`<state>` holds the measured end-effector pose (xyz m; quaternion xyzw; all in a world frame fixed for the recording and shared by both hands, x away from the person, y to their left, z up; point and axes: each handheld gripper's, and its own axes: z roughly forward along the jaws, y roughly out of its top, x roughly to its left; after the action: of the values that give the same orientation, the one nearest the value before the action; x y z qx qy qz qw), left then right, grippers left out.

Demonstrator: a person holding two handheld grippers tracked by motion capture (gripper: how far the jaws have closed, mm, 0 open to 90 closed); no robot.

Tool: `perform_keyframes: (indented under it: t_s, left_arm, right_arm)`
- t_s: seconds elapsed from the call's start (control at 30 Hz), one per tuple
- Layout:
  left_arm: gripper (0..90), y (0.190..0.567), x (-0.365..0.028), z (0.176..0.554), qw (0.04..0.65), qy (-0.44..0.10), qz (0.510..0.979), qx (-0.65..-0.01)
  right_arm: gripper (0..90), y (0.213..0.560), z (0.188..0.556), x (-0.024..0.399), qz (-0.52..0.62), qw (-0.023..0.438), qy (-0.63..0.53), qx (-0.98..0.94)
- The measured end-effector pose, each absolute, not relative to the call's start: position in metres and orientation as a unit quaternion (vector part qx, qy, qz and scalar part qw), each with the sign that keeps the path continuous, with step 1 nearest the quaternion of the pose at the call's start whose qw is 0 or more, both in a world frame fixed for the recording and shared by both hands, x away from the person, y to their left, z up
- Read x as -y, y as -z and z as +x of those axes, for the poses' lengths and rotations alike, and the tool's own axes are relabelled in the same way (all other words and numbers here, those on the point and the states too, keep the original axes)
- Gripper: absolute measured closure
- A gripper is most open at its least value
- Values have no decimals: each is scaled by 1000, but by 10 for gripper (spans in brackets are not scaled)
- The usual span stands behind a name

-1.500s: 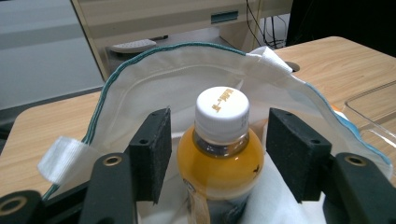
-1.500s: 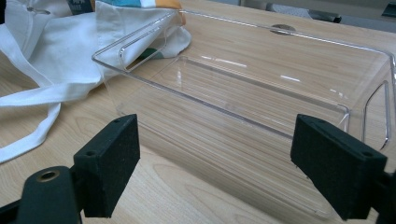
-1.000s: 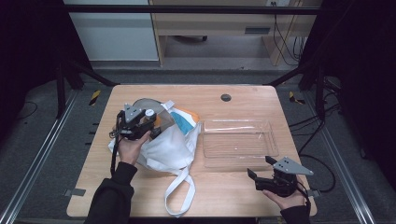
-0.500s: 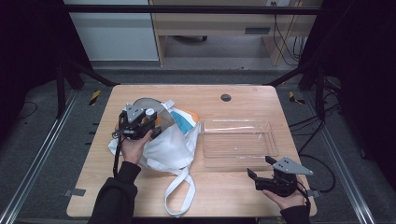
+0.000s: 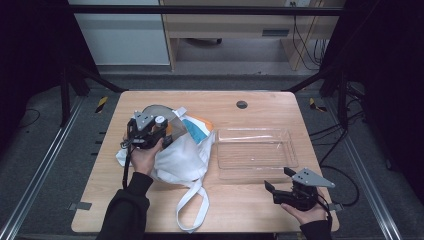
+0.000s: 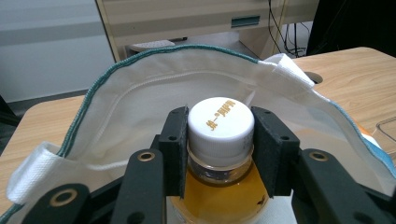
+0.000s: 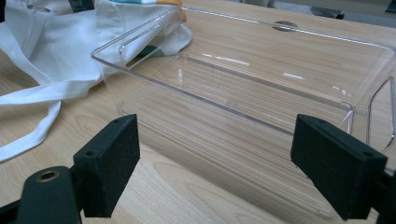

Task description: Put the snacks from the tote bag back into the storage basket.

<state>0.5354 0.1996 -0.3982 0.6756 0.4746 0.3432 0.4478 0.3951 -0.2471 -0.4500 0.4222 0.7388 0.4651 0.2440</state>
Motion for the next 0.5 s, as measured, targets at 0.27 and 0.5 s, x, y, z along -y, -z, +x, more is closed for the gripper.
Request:
perform_keyframes:
  t_s: [0.27, 0.5]
  left_arm:
    - [590, 382, -204, 527, 456, -357, 670, -465]
    - [590, 362, -206, 519, 462, -369, 663, -459]
  right_arm:
    - [160, 450, 395, 247, 421, 245, -465, -740]
    - [160, 450, 395, 247, 422, 246, -464, -739]
